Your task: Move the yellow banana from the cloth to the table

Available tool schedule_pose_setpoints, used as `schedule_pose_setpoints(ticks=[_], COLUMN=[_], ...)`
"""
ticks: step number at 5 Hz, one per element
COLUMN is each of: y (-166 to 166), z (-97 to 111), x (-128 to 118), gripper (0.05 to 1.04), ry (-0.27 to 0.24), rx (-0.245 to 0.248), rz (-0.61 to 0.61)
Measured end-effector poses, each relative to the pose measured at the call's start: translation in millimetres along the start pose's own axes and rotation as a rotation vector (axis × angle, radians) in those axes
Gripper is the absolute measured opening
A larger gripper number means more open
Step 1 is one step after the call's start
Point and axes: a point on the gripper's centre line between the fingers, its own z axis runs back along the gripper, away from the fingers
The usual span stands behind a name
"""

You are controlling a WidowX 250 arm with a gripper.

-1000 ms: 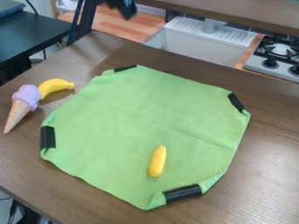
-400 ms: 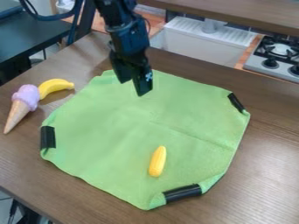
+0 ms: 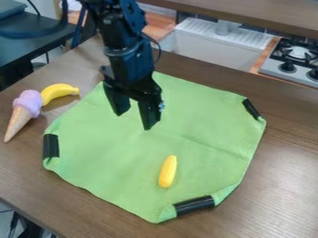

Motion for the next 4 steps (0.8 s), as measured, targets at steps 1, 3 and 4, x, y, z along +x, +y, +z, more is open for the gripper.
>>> schedule_pose_setpoints(ticks=[1,3,4], y=[-25,-43,-51], z=[0,-11,-22], x=[-17,-21,-17], gripper=[1.001,1.001,1.001], ry=[0.006,0.010,0.032], rx=[0.018,0.043,0.087], rz=[0.016,0.128,0.186])
